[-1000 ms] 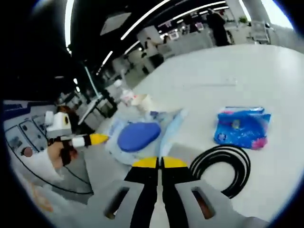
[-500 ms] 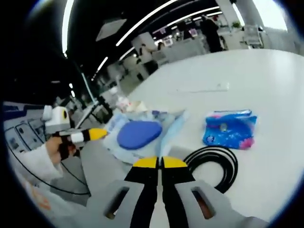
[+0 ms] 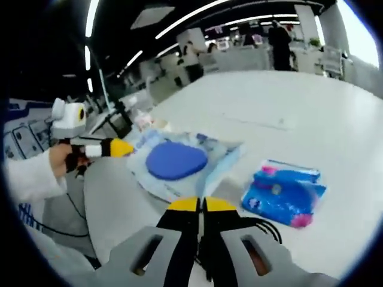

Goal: Arrange the tabletop items into an orderly group along one side of the table until the central work area is clear of visible clutter.

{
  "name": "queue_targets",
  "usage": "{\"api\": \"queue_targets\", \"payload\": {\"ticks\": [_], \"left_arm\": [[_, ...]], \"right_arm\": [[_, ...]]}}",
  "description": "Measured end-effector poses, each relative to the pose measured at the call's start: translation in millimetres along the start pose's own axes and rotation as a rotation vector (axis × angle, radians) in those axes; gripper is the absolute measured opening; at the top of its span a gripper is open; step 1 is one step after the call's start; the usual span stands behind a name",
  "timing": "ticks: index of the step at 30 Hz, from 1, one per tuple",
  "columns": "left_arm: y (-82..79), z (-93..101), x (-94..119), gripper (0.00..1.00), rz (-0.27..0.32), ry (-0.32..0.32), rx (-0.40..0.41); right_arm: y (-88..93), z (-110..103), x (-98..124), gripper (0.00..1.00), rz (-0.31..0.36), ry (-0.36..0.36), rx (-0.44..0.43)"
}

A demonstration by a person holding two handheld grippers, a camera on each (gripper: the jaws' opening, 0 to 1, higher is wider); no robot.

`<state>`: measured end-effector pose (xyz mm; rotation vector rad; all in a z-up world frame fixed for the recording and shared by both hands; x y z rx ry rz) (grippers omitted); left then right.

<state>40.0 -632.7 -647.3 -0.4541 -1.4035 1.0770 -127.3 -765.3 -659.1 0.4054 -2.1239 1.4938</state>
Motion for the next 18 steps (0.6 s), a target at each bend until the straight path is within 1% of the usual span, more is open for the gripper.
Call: {"api": "queue_targets", "payload": {"ticks": [1, 3, 6, 9, 11, 13, 15, 18], "left_arm": [[0.3, 0.1, -6, 0.0, -0.016, 0.001, -0.026], [0.9, -0.6, -14, 0.0, -0.029, 0.006, -0.045], [2.4, -5.1, -27, 0.0, -0.042, 0.008, -0.04], [2.1, -10.8, -38, 0.0, -0.056, -0.009, -0.034], [1.9, -13.7, -43, 0.0, -0.061, -0.018, -0.035], [3.5, -17.4, -48, 0.0, -0.069, -0.021, -0.03], [6.8, -20.3, -53, 0.0, -0.08, -0.03, -0.019], [11.5, -23.9, -58, 0.0, -0.092, -0.043, -0.03]], "right_arm": [[-2.8, 4, -3, 0.0, -0.005, 0.017, 0.038], [-4.0, 10, -9, 0.0, -0.011, 0.032, 0.047], [-3.1, 18, -17, 0.0, -0.024, 0.042, 0.034], [-2.6, 23, -28, 0.0, -0.038, 0.053, 0.021], [-2.4, 25, -34, 0.0, -0.045, 0.059, 0.023], [1.6, 28, -40, 0.0, -0.061, 0.068, 0.026], [6.0, 30, -45, 0.0, -0.076, 0.071, 0.008], [9.2, 30, -51, 0.0, -0.094, 0.073, 0.002]]}}
Point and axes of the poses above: the point that each gripper's makers call its tool centre point, and the gripper's own axes: x roughly backward along the fingers, z roughly to its right, y roughly out of its underside, the point moved 4 cm from there along x, roughly backward along the fingers, and after that the axes turned 5 degrees about z, right-handed, at the moved point
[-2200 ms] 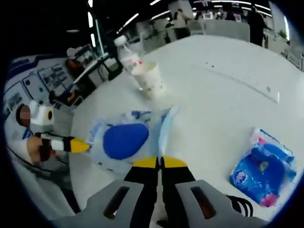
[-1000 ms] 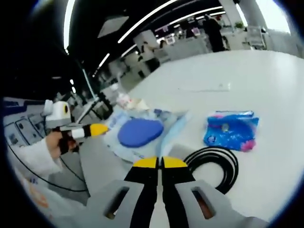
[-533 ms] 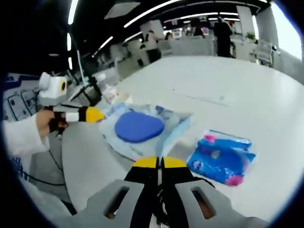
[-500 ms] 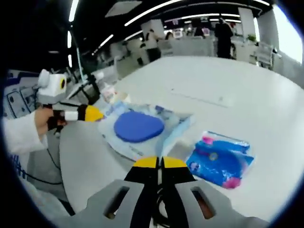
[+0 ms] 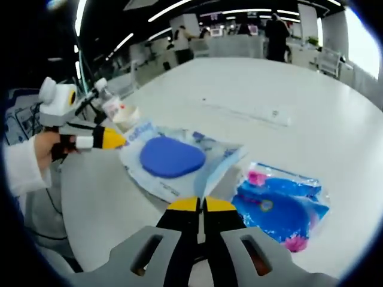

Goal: Arrange the tabletop items into an orderly group along one side of the table until the central work area is clear of visible clutter.

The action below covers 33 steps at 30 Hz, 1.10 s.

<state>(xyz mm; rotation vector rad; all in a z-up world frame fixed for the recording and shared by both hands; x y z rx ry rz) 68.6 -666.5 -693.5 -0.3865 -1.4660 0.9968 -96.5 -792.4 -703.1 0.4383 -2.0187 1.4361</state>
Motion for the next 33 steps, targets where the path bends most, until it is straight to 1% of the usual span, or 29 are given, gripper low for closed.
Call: {"api": "queue_targets", "payload": {"ticks": [2, 6, 11, 15, 18, 21, 23, 27, 29, 33], "left_arm": [[1.6, -2.8, -3, 0.0, -0.005, -0.008, -0.015], [4.5, -7.4, -6, 0.0, -0.011, -0.006, 0.005], [11.0, -7.0, -11, 0.0, -0.02, -0.004, 0.015], [14.9, -9.6, -14, 0.0, -0.025, -0.013, 0.044], [16.5, -10.1, -15, 0.0, -0.026, -0.014, 0.049], [21.0, -9.9, -17, 0.0, -0.034, -0.016, 0.041], [24.1, -11.2, -19, 0.0, -0.039, -0.021, 0.044], [30.4, -13.3, -21, 0.0, -0.035, -0.038, 0.089], [31.5, -12.5, -22, 0.0, -0.031, -0.046, 0.085], [34.0, -12.5, -24, 0.0, -0.015, -0.056, 0.051]], "right_arm": [[0.7, 0, -3, 0.0, -0.006, -0.004, -0.006], [3.5, 3, -9, 0.0, -0.018, -0.002, -0.042], [15.3, 2, -13, 0.0, -0.049, 0.005, -0.043], [18.6, 1, -14, 0.0, -0.048, 0.011, -0.033], [20.1, 1, -15, 0.01, -0.052, 0.014, -0.041], [23.1, 2, -18, 0.01, -0.062, 0.017, -0.046], [23.6, 2, -19, 0.01, -0.057, 0.014, -0.045], [23.7, 2, -20, 0.01, -0.056, 0.017, -0.036], [23.6, 2, -20, 0.01, -0.055, 0.02, -0.033], [24.6, 1, -18, 0.03, -0.056, 0.024, -0.017]]}}
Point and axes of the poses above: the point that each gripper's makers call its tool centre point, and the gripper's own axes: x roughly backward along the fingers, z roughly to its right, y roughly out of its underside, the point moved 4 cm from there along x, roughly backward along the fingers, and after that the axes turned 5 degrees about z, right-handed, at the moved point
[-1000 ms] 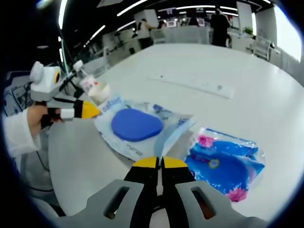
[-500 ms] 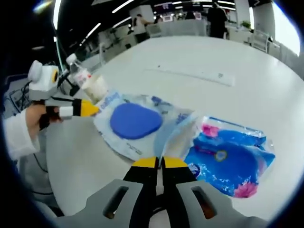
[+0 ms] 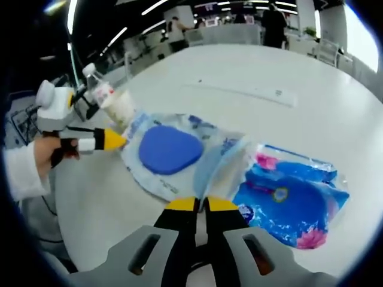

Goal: Arrange the tabletop items into an orderly group along one side of the table until the central work area is clear of visible clutter.

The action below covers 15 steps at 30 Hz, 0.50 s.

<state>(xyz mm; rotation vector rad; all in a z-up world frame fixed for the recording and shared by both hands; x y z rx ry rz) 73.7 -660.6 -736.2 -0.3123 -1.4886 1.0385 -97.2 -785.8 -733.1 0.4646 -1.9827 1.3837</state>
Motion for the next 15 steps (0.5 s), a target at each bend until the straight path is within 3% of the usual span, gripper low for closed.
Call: {"api": "queue_targets", "payload": {"ticks": [3, 11, 15], "left_arm": [[1.6, -1.4, -1, 0.0, 0.011, -0.009, 0.023], [2.0, -0.3, -1, 0.0, 0.029, -0.019, -0.028], [2.7, 0.4, 0, 0.0, 0.041, -0.022, -0.028]], "right_arm": [[-0.8, 0, 1, 0.05, 0.004, 0.005, 0.013], [-9.1, -4, 18, 0.1, 0.044, 0.019, 0.0], [-12.0, -6, 35, 0.09, 0.079, 0.022, 0.049]]}}
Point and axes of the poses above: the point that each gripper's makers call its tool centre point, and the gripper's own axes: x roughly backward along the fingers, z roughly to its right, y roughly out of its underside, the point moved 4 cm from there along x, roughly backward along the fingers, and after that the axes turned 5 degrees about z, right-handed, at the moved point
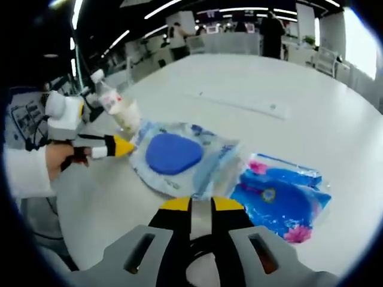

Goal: Arrange the tabletop items into an orderly group along one side of the table until the central work area is clear of visible clutter.

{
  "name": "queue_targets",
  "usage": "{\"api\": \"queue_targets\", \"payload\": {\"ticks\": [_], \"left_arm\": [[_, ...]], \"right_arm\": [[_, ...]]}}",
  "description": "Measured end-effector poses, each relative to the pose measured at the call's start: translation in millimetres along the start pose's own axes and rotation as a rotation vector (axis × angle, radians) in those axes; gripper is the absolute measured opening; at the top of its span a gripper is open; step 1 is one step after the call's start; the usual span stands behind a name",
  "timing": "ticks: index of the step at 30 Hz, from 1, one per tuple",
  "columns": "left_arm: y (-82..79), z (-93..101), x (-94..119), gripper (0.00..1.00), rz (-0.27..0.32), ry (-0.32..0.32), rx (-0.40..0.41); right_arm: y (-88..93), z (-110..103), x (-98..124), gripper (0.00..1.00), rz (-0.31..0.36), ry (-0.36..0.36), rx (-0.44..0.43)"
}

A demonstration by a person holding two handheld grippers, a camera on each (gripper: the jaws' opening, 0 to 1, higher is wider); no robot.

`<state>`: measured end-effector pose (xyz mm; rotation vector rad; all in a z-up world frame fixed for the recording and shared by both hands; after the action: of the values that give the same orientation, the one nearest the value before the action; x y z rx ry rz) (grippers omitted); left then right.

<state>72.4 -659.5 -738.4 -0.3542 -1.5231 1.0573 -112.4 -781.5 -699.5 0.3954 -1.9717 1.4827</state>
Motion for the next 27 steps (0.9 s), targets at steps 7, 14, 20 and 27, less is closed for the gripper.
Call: {"api": "queue_targets", "payload": {"ticks": [7, 14, 20, 27], "left_arm": [[0.4, 2.7, 1, 0.0, 0.027, -0.008, -0.091], [1.3, -0.8, 10, 0.32, 0.062, -0.006, -0.048], [12.5, 5.3, 45, 0.43, 0.097, 0.0, -0.045], [44.7, -16.5, 93, 0.86, 0.068, -0.078, 0.297]], "right_arm": [[8.4, 6, 45, 0.1, 0.061, 0.004, -0.033], [48.9, 19, 85, 0.11, 0.035, 0.048, -0.108], [77.1, 25, 121, 0.25, 0.019, 0.02, -0.225], [90.8, 30, 154, 0.56, 0.054, 0.05, -0.27]]}}
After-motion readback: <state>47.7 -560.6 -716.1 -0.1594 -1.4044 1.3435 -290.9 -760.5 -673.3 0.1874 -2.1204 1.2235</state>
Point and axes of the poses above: the point that each gripper's makers call its tool centre point, and the gripper's own axes: x roughly backward along the fingers, z roughly to its right, y roughly out of its underside, the point moved 4 cm from there along x, roughly backward along the fingers, and after that the axes turned 5 degrees about z, right-handed, at the moved point
